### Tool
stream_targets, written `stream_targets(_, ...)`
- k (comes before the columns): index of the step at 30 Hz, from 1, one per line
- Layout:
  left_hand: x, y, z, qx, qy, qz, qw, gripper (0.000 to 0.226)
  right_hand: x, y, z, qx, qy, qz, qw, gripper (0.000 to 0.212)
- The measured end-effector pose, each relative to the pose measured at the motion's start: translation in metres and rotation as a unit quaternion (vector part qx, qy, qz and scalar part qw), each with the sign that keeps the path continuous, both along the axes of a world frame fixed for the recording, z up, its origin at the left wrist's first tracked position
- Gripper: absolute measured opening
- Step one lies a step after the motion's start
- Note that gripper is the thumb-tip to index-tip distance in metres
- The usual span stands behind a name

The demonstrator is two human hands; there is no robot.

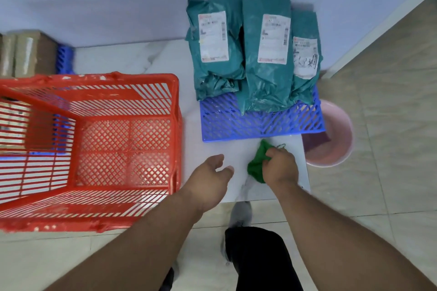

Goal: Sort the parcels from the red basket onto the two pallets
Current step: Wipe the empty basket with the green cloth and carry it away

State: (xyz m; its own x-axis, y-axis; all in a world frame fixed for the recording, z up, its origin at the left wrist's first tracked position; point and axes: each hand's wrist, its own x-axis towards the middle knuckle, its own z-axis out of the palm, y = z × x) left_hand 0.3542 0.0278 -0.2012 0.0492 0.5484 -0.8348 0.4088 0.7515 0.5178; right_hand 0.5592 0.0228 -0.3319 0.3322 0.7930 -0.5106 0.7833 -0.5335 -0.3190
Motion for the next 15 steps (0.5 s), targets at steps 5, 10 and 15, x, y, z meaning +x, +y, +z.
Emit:
stream_targets(5,-0.035,-0.005,0.085,0.041,0.013,-0.026,0.999,0.056,-0.017,-0.014,0.099,0.131,0.111,-0.094,0.981,0.009)
stream_targets(10,-0.108,-0.003,0.153,0.103,0.075,-0.013,0.992,0.053,-0.061,-0.022,0.211,0.21,0.205,-0.105,0.95,0.033)
stream_targets(15,-0.205,0.0,0.174,0.125,0.121,0.018,0.985,0.053,-0.133,-0.023,0.271,0.232,0.258,-0.103,0.932,0.042)
